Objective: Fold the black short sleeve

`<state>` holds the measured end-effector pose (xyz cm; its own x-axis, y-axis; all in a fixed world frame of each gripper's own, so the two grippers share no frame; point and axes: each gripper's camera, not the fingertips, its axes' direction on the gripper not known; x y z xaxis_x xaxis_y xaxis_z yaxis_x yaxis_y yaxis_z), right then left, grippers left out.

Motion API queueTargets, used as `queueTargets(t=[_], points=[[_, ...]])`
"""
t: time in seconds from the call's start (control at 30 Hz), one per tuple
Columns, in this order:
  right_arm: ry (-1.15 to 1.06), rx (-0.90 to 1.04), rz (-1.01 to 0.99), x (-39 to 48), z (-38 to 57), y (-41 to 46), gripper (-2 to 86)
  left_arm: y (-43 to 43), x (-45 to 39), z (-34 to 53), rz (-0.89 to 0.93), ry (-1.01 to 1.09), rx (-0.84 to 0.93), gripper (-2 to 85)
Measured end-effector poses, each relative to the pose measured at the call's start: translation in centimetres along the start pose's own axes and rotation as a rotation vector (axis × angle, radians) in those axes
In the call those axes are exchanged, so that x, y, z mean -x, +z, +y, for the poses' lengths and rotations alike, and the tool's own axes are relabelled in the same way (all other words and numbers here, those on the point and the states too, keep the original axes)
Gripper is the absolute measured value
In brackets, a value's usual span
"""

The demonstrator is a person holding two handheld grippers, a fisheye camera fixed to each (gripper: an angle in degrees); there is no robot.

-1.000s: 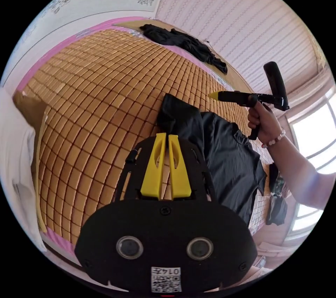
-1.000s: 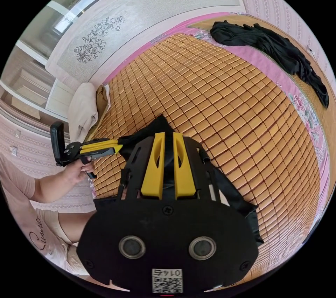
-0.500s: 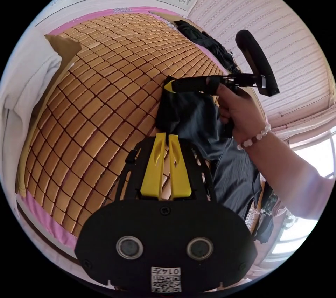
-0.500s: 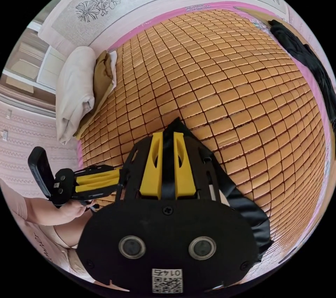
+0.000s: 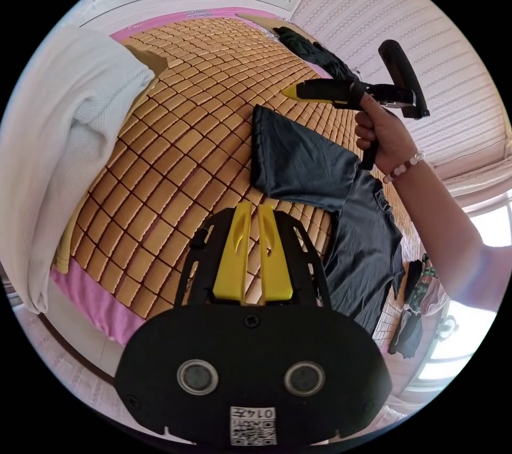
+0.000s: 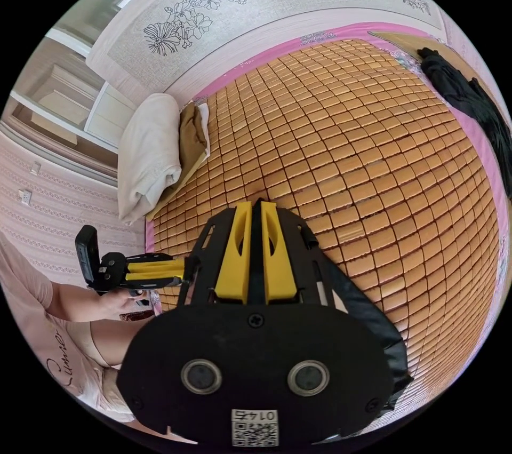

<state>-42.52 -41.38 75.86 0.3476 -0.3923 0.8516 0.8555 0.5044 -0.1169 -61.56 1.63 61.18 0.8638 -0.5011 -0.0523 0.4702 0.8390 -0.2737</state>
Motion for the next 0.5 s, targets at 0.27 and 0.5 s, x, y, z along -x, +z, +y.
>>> queueTargets(t=[0.27, 0.5], points=[[-0.040, 0.109, 0.151, 3.2, 0.0, 5.3, 4.1, 2.5, -1.0, -3.0, 0.044, -0.039, -0.014, 8.0], [0.005, 0.066, 0.113, 1.9, 2.5, 4.0, -0.6, 3.5, -2.5, -3.9, -0.033, 0.091, 0.019, -0.3]])
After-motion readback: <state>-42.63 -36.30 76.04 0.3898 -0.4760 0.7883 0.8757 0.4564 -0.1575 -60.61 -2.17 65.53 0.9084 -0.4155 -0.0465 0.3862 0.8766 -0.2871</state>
